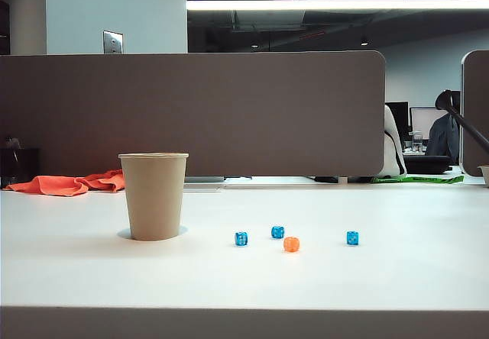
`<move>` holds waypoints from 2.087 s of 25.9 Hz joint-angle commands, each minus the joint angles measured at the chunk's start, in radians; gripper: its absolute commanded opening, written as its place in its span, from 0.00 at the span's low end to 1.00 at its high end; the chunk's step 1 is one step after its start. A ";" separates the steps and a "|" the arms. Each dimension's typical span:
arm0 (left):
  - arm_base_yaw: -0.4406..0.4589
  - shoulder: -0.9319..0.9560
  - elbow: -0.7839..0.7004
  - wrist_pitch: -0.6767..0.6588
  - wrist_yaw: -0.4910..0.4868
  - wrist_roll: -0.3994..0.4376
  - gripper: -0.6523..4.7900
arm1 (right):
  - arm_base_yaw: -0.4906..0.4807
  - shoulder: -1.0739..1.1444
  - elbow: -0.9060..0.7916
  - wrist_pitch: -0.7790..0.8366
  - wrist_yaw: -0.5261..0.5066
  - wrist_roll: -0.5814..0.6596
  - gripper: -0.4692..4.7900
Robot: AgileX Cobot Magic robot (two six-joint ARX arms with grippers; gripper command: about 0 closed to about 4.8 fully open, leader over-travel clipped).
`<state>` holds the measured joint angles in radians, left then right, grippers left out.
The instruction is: Pick up the dice with a different color and drop it into the paper cup.
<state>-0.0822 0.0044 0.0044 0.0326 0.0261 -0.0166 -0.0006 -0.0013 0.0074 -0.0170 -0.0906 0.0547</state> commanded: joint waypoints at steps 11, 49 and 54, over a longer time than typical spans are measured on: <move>0.001 0.000 0.003 0.015 0.028 0.003 0.11 | 0.000 -0.001 -0.002 0.017 0.010 0.000 0.09; -0.104 0.000 0.126 -0.225 0.538 0.069 0.11 | 0.306 0.975 0.737 -0.269 0.020 -0.093 0.09; -0.147 0.000 0.128 -0.218 0.536 0.073 0.11 | 0.432 1.123 0.737 -0.206 0.072 -0.100 0.09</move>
<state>-0.2222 0.0025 0.1276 -0.1989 0.5625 0.0525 0.4122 1.0985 0.7410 -0.2718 -0.0299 -0.0395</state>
